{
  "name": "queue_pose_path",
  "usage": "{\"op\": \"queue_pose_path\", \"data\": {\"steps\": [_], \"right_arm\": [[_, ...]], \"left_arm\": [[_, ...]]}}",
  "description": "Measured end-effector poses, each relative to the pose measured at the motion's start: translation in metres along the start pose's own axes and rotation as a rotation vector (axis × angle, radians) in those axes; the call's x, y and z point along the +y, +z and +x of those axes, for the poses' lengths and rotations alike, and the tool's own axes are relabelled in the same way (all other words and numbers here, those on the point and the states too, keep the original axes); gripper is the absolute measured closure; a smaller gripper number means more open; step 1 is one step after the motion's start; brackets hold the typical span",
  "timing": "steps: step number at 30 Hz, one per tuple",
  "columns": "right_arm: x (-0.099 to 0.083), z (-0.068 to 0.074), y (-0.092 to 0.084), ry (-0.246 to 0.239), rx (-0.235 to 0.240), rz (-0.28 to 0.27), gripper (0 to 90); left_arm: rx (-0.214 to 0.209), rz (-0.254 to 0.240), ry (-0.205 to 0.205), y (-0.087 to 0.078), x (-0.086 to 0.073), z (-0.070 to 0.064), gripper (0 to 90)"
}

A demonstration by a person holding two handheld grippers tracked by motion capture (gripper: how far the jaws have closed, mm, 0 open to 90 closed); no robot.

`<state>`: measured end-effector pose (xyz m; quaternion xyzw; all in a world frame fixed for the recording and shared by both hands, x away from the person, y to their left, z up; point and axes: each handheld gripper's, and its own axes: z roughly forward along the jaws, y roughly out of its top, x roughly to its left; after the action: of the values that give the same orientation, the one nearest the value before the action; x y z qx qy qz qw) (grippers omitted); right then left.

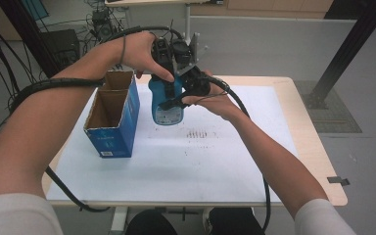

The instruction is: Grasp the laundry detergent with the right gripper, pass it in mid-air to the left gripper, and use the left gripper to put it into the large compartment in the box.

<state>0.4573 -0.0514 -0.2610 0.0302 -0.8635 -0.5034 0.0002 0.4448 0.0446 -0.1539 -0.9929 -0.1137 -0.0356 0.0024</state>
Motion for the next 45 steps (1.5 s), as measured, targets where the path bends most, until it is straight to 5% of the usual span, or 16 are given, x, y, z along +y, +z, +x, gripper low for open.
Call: {"op": "queue_pose_path", "data": {"steps": [45], "right_arm": [[-0.0013,0.0015,-0.0007,0.015,-0.009,0.013,42.0]], "left_arm": [[-0.005,-0.005,-0.011,0.0018,0.0005,-0.0014,37.1]]}}
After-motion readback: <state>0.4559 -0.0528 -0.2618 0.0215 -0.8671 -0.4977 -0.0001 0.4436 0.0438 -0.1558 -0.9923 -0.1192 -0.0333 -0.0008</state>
